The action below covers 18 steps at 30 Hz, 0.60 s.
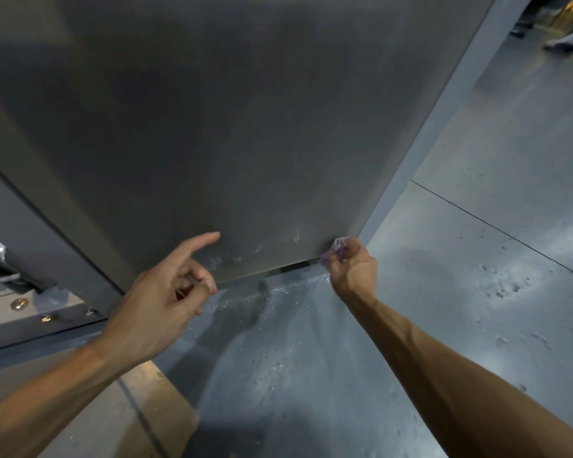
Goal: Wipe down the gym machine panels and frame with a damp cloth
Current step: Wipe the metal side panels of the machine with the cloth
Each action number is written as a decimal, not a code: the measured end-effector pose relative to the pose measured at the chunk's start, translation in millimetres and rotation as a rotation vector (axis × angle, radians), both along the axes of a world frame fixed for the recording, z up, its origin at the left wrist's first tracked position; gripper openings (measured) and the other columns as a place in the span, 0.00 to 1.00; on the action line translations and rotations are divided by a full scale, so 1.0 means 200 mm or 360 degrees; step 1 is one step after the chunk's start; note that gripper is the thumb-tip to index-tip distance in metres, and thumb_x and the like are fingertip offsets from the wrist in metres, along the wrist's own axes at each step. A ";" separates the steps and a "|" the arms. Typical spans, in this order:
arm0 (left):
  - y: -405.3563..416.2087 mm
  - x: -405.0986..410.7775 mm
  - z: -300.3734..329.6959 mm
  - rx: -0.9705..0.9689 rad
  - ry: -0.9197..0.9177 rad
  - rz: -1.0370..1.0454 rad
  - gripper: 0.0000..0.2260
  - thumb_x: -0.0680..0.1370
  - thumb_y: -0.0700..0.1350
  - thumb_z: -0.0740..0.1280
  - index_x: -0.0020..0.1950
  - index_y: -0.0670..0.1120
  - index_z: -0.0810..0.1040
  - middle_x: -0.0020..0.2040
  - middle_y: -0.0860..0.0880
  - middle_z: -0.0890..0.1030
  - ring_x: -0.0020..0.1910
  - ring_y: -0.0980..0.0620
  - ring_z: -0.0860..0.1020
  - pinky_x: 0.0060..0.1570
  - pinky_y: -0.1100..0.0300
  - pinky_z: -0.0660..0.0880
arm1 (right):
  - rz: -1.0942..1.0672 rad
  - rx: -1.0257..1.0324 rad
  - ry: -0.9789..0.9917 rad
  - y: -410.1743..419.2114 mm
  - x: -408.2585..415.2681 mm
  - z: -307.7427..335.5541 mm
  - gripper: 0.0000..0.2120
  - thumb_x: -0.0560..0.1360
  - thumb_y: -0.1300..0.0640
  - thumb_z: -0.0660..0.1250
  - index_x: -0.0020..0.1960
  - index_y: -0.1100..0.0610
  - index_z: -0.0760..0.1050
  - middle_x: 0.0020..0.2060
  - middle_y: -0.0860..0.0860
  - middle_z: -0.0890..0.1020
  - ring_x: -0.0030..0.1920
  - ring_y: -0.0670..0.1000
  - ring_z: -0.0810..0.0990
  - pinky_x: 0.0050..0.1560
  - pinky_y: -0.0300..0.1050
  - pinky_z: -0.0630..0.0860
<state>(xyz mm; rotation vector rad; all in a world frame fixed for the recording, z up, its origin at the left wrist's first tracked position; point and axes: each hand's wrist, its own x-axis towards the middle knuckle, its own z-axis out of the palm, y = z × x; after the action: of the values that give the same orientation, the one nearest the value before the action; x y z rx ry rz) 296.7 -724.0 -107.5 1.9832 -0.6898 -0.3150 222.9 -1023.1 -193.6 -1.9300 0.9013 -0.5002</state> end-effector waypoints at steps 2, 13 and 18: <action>0.01 0.00 0.00 0.0000 0.0002 0.0005 0.31 0.81 0.37 0.68 0.71 0.71 0.69 0.45 0.52 0.82 0.36 0.49 0.82 0.46 0.43 0.81 | 0.0196 0.0123 -0.0056 0.11 0.01 -0.02 0.06 0.77 0.58 0.67 0.46 0.47 0.74 0.39 0.49 0.83 0.44 0.55 0.84 0.54 0.61 0.81; 0.18 0.08 0.00 0.0010 -0.0099 0.0039 0.30 0.80 0.35 0.68 0.69 0.69 0.72 0.46 0.53 0.82 0.39 0.47 0.80 0.46 0.47 0.80 | -0.0096 0.0013 0.0027 0.06 0.02 0.04 0.06 0.81 0.62 0.64 0.47 0.61 0.78 0.35 0.53 0.85 0.39 0.57 0.85 0.48 0.57 0.82; 0.32 0.12 0.01 0.0098 -0.0229 0.0071 0.23 0.81 0.34 0.67 0.64 0.62 0.75 0.56 0.59 0.82 0.54 0.57 0.81 0.52 0.62 0.77 | 0.0363 -0.0063 0.0003 0.34 0.07 0.02 0.08 0.83 0.53 0.65 0.48 0.55 0.77 0.36 0.46 0.86 0.37 0.45 0.85 0.45 0.44 0.83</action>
<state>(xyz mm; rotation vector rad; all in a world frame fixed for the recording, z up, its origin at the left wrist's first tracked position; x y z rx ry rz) 320.1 -659.9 -105.7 2.0920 -0.7328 -0.1696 237.6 -955.0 -188.7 -2.0385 0.6653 -0.3833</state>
